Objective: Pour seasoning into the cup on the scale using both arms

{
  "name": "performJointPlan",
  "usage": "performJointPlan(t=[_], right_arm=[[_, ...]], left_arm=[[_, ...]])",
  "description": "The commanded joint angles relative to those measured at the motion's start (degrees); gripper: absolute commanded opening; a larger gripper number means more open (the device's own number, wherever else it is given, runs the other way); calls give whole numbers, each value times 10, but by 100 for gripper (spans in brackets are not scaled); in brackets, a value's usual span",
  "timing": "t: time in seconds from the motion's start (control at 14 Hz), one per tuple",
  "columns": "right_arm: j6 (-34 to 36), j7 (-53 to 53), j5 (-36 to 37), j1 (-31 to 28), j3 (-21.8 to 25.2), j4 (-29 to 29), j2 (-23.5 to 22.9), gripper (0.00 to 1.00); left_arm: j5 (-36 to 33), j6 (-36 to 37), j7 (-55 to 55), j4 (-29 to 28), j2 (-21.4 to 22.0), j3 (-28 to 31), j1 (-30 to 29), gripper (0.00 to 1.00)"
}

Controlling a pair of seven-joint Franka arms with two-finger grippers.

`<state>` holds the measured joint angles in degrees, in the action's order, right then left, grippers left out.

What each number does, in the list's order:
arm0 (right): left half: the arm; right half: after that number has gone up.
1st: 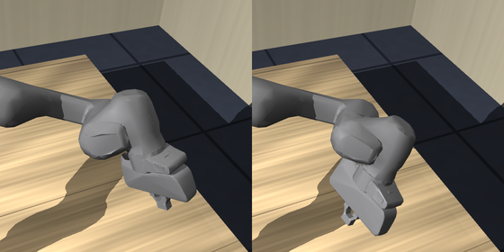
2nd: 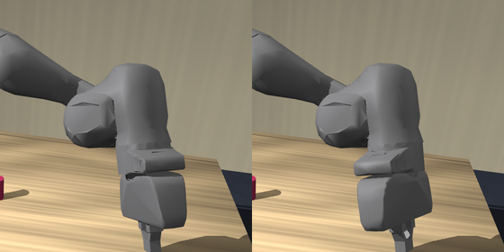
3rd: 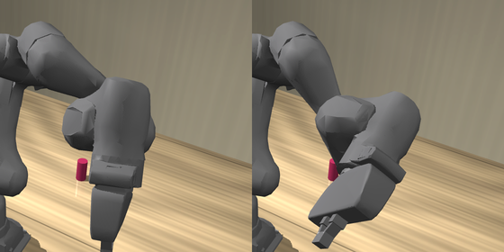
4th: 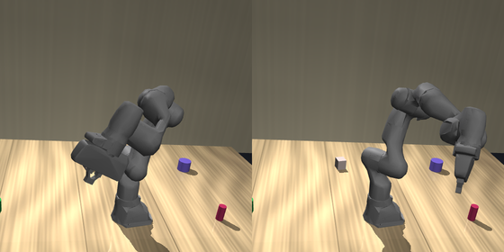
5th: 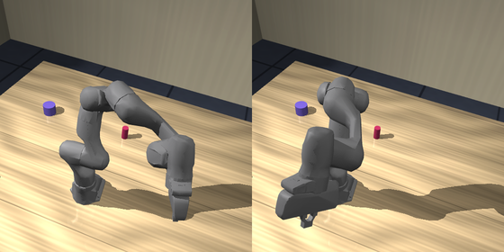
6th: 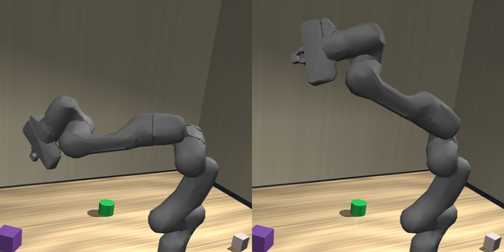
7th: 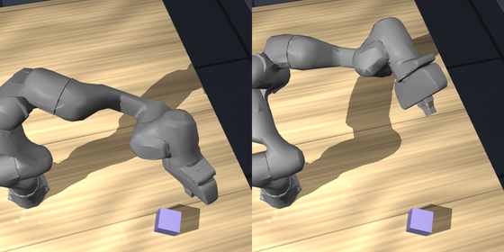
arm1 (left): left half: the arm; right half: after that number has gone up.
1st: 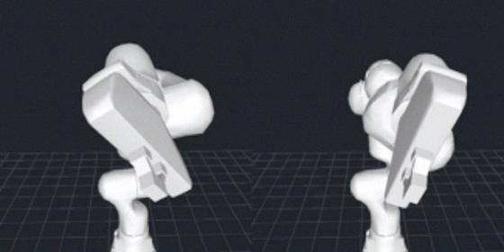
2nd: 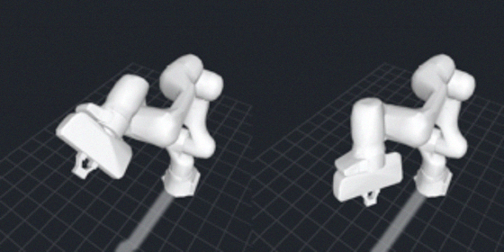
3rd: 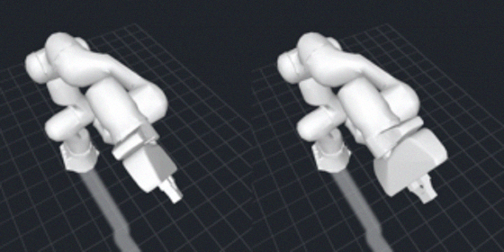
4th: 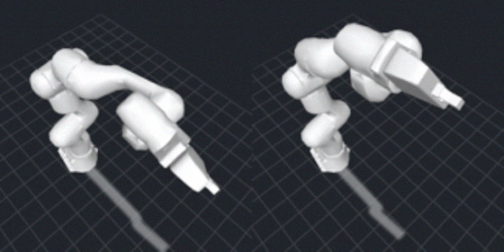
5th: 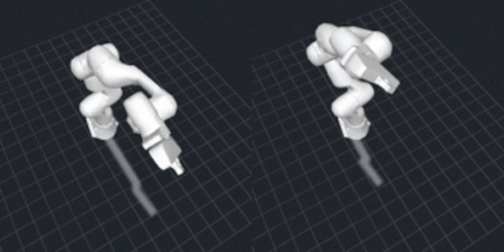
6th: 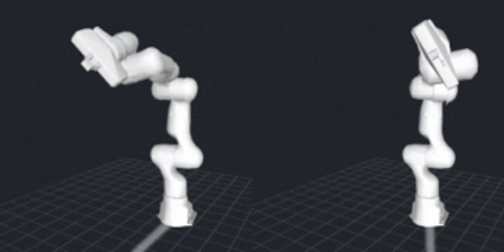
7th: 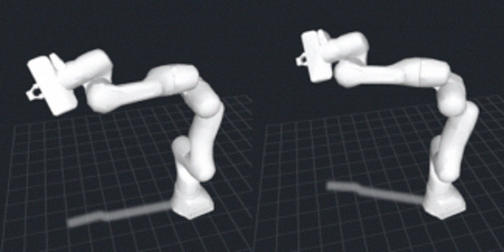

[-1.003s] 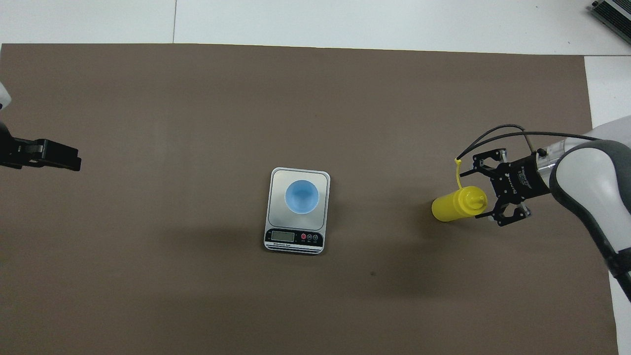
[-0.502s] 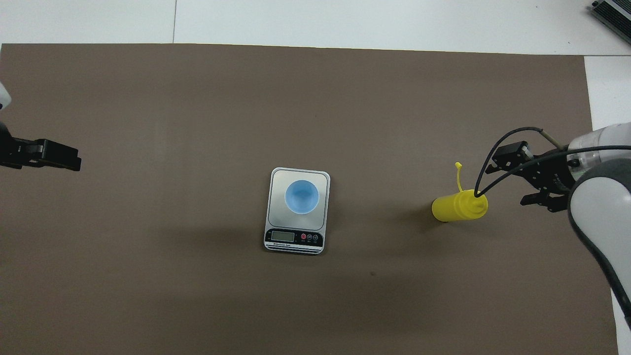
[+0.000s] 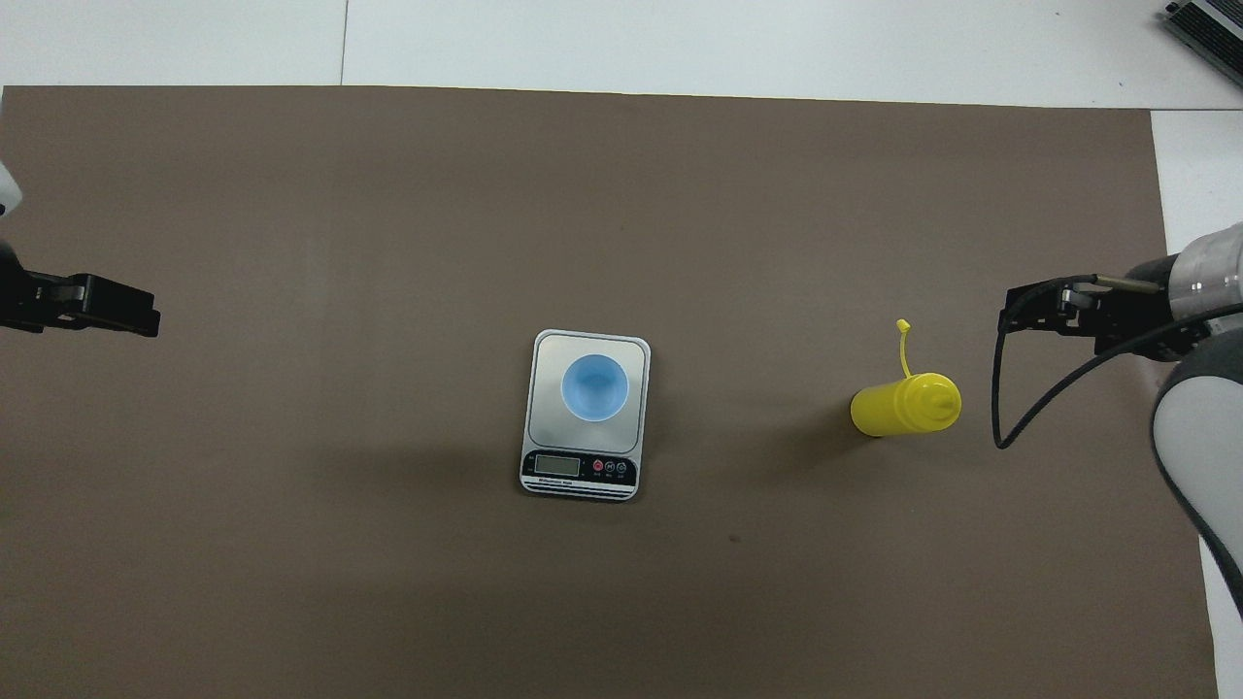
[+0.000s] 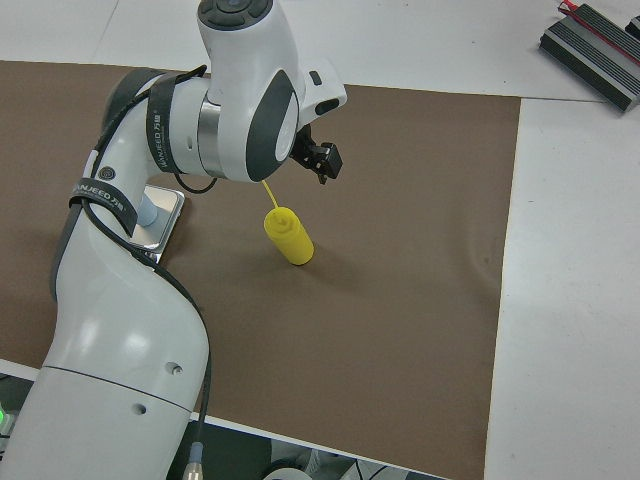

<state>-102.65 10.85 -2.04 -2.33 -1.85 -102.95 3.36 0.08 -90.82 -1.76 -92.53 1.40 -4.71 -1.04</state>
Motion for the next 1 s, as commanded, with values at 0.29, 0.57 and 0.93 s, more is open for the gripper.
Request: performJointPlan(t=[0.29, 0.57, 0.93], right_arm=[[80, -14, 52, -1, -24, 115, -39, 100], [126, -11, 42, -2, -29, 113, -37, 100], [158, -14, 38, -2, -32, 107, -31, 100]], left_arm=[[6, 1, -3, -15, 15, 2, -1, 100], [6, 1, -3, -15, 15, 2, -1, 100], [6, 1, -3, -15, 15, 2, -1, 100]])
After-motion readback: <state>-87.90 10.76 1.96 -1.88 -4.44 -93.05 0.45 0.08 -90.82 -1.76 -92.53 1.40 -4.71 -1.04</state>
